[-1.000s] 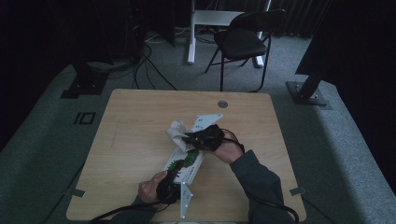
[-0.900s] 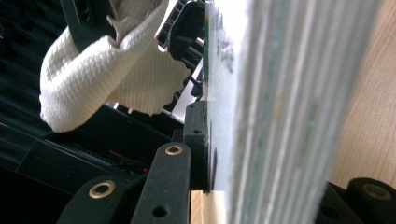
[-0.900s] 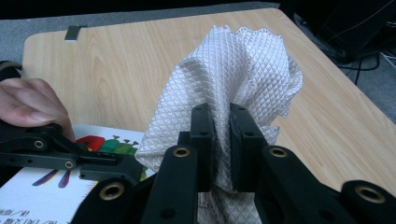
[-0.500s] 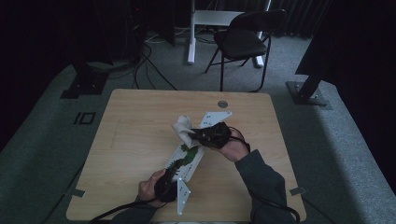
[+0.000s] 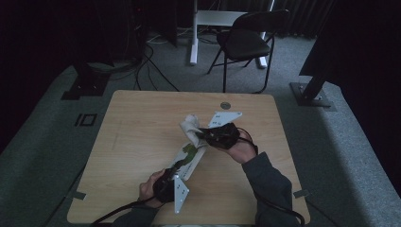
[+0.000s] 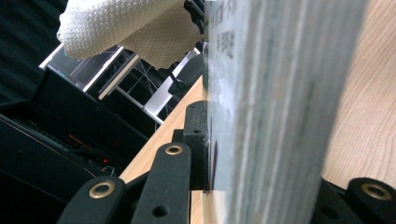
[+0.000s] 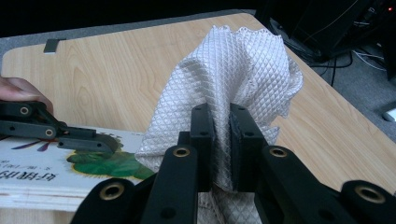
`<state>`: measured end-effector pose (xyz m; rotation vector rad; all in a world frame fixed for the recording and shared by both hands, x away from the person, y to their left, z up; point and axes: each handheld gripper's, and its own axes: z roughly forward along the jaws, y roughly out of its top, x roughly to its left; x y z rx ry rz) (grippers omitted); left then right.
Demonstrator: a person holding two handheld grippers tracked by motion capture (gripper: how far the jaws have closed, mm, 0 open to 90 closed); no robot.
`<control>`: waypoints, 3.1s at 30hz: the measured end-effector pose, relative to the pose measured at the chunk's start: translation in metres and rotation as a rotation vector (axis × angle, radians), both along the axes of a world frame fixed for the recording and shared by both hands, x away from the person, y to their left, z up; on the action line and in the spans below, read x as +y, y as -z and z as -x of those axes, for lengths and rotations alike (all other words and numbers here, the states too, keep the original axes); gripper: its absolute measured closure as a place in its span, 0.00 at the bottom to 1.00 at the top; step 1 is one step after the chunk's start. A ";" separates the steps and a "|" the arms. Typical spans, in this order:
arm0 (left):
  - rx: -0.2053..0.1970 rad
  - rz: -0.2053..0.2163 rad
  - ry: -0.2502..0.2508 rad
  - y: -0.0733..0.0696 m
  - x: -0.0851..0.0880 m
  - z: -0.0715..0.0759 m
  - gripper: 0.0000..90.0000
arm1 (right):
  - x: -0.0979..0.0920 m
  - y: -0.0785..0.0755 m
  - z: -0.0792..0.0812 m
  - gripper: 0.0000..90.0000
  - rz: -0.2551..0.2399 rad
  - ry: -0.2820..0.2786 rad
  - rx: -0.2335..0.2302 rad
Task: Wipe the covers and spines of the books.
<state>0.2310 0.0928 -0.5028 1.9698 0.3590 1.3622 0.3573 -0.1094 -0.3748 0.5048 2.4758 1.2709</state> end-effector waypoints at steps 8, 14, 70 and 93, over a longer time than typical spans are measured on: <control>0.019 0.009 0.004 -0.002 0.002 -0.001 0.88 | -0.008 0.001 -0.001 0.92 -0.011 0.023 0.004; 0.030 0.035 0.005 -0.003 0.003 -0.002 0.88 | -0.015 0.005 0.000 0.92 -0.014 0.041 0.010; 0.228 0.268 0.069 -0.016 0.021 -0.015 0.88 | -0.061 0.045 0.005 0.92 -0.054 0.199 0.071; 0.307 0.367 0.084 -0.019 0.030 -0.023 0.88 | -0.071 0.058 0.005 0.92 -0.075 0.242 0.099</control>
